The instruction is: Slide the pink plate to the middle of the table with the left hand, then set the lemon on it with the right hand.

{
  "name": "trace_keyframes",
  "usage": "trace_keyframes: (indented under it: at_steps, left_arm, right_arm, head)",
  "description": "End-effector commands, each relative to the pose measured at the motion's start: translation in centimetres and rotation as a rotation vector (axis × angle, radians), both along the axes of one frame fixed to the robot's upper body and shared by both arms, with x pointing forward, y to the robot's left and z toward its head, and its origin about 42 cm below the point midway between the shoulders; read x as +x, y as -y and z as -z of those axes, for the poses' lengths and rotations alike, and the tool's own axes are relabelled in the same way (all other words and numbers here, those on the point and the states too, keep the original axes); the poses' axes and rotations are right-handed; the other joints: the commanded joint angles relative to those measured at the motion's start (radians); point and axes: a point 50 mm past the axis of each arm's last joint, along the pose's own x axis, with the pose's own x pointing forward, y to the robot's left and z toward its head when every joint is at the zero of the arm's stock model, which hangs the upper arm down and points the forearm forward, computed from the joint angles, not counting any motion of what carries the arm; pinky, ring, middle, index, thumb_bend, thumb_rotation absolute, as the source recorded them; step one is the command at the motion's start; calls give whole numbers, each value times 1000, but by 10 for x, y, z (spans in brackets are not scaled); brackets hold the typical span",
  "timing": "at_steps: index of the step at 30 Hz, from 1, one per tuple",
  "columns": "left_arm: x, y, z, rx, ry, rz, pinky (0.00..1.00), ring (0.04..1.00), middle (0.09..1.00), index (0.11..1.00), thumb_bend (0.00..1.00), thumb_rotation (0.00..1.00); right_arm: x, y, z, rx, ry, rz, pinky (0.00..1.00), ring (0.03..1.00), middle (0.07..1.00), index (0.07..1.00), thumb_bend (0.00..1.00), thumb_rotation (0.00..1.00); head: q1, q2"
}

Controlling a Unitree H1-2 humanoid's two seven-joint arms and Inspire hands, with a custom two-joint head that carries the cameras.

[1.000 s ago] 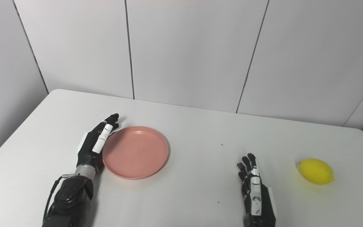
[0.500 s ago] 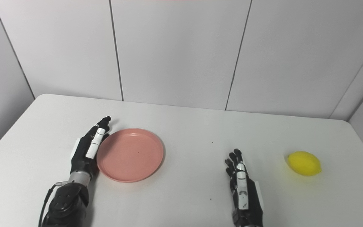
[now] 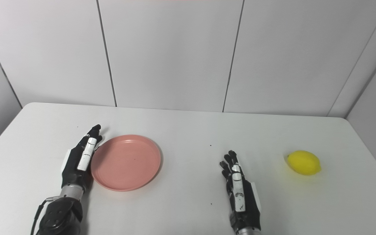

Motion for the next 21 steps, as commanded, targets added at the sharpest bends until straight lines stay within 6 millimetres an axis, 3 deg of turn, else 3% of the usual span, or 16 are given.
trace_keyframes:
  at_steps: [1,5,10,21]
  left_arm:
    - [-2,11,2,-30,-17,47,868,952,968,834,742,745]
    - [-3,13,1,-34,-12,59,876,954,970,828,747,739]
    - [-5,21,2,-41,-7,64,960,950,965,789,758,713]
    - [-10,39,-1,-63,-9,76,925,929,926,746,780,671]
  right_arm:
    - [-7,-7,15,19,-57,2,973,931,950,956,764,997]
    - [-7,-8,15,12,-51,0,972,929,952,959,763,1000]
    - [-7,-8,14,12,-50,5,968,927,953,959,759,1000]
    - [-7,-8,13,16,-48,2,971,924,949,961,758,998]
  head:
    - [1,0]
    - [3,2]
    - [6,3]
    - [12,7]
